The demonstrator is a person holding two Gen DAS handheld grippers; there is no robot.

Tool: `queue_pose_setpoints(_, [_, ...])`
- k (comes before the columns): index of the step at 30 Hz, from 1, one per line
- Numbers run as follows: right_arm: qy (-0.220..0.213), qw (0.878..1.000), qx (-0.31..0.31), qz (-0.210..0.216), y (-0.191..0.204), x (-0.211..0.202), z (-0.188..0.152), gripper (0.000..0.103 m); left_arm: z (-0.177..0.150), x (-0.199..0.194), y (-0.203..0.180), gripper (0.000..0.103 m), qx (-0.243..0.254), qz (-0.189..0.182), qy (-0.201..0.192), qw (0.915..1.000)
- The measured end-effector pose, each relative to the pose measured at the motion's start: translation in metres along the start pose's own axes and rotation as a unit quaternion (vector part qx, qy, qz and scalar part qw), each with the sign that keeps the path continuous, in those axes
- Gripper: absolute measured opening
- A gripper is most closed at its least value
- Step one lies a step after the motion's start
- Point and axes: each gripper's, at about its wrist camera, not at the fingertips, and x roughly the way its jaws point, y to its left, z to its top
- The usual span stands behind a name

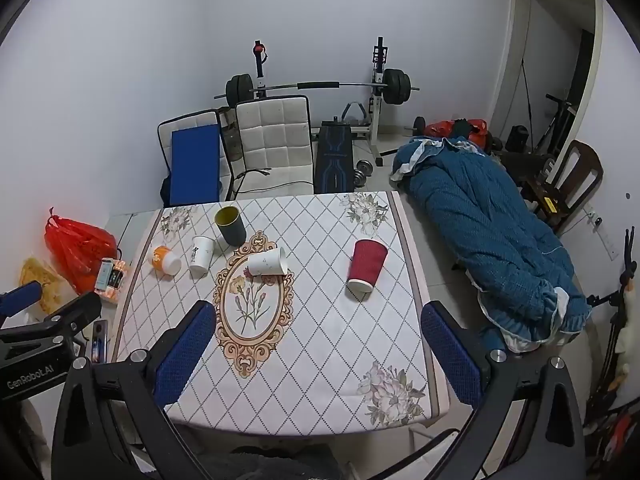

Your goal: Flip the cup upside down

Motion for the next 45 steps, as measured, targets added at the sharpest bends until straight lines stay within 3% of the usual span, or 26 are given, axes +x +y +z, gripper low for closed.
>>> queue_pose_setpoints(45, [-0.006, 1.000, 0.004, 0.008, 0.004, -0.012, 0.007, 0.103, 0.001, -0.007, -0.003, 0.103, 0.003, 0.008, -0.007, 0.9999])
